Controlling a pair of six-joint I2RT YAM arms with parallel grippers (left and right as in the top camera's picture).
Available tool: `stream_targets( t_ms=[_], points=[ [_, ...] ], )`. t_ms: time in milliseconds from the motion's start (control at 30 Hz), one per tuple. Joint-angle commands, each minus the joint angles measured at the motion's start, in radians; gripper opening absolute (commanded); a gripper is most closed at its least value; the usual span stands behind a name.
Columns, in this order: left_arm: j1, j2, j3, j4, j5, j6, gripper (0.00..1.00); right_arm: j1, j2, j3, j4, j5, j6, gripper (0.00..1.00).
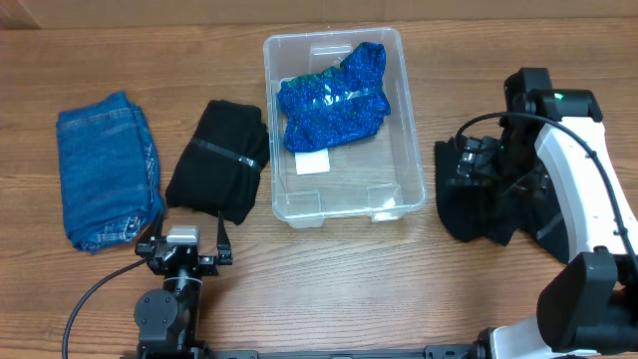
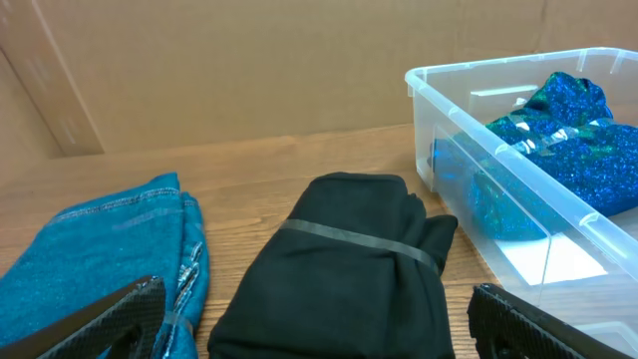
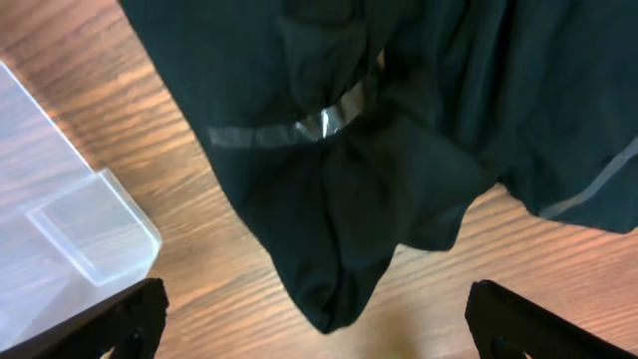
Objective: Pack container
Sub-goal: 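Lower the right gripper onto the black taped clothes and grasp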
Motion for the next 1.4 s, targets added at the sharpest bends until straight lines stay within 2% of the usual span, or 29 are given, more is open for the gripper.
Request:
stream_targets(
  t_ms=[0, 100, 400, 500, 633, 733, 933, 1067, 1267, 1367],
  points=[
    [0.006, -0.008, -0.005, 0.001, 0.008, 0.009, 1.00, -0.019, -0.029, 0.010, 0.031, 0.041, -0.042, 1.00],
    [0.006, -0.008, -0.005, 0.001, 0.008, 0.009, 1.00, -0.019, -0.029, -0.035, 0.066, 0.041, -0.100, 1.00],
    [0.006, -0.008, -0.005, 0.001, 0.008, 0.009, 1.00, -0.019, -0.029, -0.235, 0.207, 0.073, -0.109, 1.00],
    [0.006, -0.008, -0.005, 0.001, 0.008, 0.009, 1.00, -0.019, -0.029, -0.303, 0.294, 0.062, -0.105, 1.00],
    [0.006, -0.008, -0.005, 0.001, 0.008, 0.009, 1.00, -0.019, -0.029, -0.395, 0.485, -0.048, -0.106, 1.00],
    [0.006, -0.008, -0.005, 0.001, 0.008, 0.009, 1.00, -0.019, -0.029, -0.425, 0.547, -0.076, -0.106, 1.00],
    [0.006, -0.008, -0.005, 0.001, 0.008, 0.009, 1.00, -0.019, -0.029, -0.425, 0.527, -0.306, -0.095, 0.97],
    [0.006, -0.008, -0.005, 0.001, 0.008, 0.009, 1.00, -0.019, -0.029, -0.421, 0.514, -0.323, -0.016, 0.97],
    [0.006, -0.008, -0.005, 0.001, 0.008, 0.009, 1.00, -0.019, -0.029, -0.359, 0.486, -0.438, -0.014, 0.97],
    [0.006, -0.008, -0.005, 0.001, 0.008, 0.009, 1.00, -0.019, -0.029, -0.313, 0.439, -0.364, -0.016, 0.97]
  ],
)
